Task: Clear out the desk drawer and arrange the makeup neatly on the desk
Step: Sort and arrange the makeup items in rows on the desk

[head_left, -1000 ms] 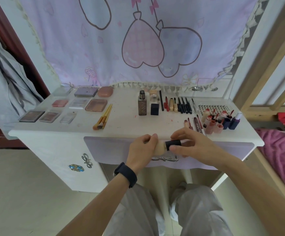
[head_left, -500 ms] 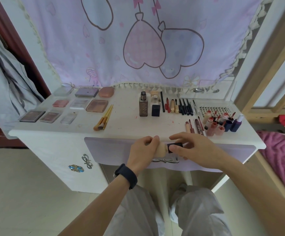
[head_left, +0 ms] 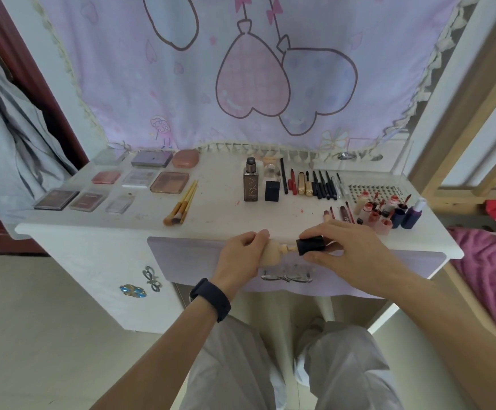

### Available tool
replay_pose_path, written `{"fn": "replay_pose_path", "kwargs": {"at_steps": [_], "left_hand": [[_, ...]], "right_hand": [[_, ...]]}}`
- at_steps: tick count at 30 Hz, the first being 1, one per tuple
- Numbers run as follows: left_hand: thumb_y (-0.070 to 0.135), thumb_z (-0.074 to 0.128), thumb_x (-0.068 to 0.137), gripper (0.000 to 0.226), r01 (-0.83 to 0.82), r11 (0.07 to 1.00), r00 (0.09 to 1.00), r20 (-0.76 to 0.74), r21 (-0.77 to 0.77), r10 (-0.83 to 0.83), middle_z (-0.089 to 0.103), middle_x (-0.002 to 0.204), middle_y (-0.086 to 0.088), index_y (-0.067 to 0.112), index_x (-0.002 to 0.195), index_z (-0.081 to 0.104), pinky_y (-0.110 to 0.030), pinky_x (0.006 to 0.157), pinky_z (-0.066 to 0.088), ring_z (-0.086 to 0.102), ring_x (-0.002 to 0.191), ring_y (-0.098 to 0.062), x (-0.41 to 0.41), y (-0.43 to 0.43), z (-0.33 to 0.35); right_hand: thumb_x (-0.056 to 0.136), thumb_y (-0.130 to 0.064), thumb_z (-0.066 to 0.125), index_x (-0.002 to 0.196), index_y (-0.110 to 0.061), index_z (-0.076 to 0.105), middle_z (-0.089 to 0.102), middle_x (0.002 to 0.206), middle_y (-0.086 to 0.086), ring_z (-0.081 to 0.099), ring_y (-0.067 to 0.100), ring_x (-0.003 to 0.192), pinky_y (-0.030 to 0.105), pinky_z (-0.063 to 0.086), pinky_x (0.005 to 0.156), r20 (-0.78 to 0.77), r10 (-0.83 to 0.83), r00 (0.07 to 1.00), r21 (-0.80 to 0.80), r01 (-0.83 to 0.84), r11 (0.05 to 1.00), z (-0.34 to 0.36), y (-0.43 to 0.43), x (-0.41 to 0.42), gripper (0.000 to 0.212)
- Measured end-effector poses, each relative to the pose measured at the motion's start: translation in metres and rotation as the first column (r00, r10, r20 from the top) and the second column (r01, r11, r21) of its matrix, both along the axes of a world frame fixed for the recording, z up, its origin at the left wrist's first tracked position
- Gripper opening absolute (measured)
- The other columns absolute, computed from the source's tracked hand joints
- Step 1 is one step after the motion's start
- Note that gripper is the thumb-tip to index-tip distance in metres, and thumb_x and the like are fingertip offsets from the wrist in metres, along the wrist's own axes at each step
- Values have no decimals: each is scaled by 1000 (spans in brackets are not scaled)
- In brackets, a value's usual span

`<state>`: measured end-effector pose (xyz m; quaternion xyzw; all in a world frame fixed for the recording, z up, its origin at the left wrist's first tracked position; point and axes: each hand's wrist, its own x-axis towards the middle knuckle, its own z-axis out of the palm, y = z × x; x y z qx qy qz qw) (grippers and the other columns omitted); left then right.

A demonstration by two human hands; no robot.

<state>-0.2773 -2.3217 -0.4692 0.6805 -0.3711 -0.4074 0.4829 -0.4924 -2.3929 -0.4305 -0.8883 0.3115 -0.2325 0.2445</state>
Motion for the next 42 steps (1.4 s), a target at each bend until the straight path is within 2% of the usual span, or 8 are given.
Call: {"fn": "replay_pose_path", "kwargs": {"at_steps": [6,9,12,17,22,26,36,42], "left_hand": [[50,54,97,45,-13,1000,1000,-17,2,13,47,65,2,7,86,65,-21,46,39,44,55,-13,3,1,1],[47,54,98,50,-29,1000,998,-53,3,29,46,68,-1,-1,97,66,-21,44,37,41,54,-13,4,0,2],[46,55,98,48,-37,999,995,-96,4,37,45,69,-2,0,98,67,-21,42,35,39,50,-12,3,0,4],[45,55,99,36,-36,999,985,-168,0,36,47,75,-7,12,92,70,-21,40,33,38,51,-15,4,0,8],[45,51,100,42,-11,1000,972,-234,-18,6,50,87,-15,7,107,67,-21,40,33,37,48,-13,6,0,11],[45,49,101,44,-5,1000,945,-327,-26,-4,52,88,-17,5,113,64,-20,38,32,36,43,-11,6,0,13],[46,46,102,40,35,999,898,-439,-25,-43,60,72,-6,8,103,59,-19,35,27,33,42,-11,3,-2,16],[47,45,102,41,48,998,882,-467,-39,-61,61,67,-2,8,101,59,-18,35,26,33,42,-10,0,-3,18]], "right_hand": [[87,-29,79,113,-37,69,64,105,-21,65,0,94,25,55,88,18,-11,1000,-21,11,1000,1,-2,-3,29],[86,-29,78,114,-34,70,65,106,-20,64,1,95,28,56,88,24,-24,999,-48,25,999,3,-2,-5,29],[86,-29,78,115,-33,70,66,108,-19,64,1,96,25,56,89,32,-35,999,-62,37,997,5,-4,-7,30],[85,-30,79,115,-35,70,65,109,-23,62,-4,100,15,51,89,55,-62,997,-36,64,997,6,-7,-13,32],[83,-31,81,107,-48,67,68,103,-21,63,-5,97,5,46,83,122,-99,987,10,99,995,6,-7,-17,33],[82,-26,83,103,-50,69,70,102,-27,66,-3,96,7,48,84,212,-142,967,118,118,986,4,-7,-17,35],[81,-29,82,101,-44,72,73,101,-23,67,0,95,9,50,82,329,-225,917,250,146,957,4,-8,-11,27],[81,-26,82,103,-44,72,73,102,-22,68,2,97,21,52,87,305,-203,930,254,126,959,5,-6,-9,29]]}}
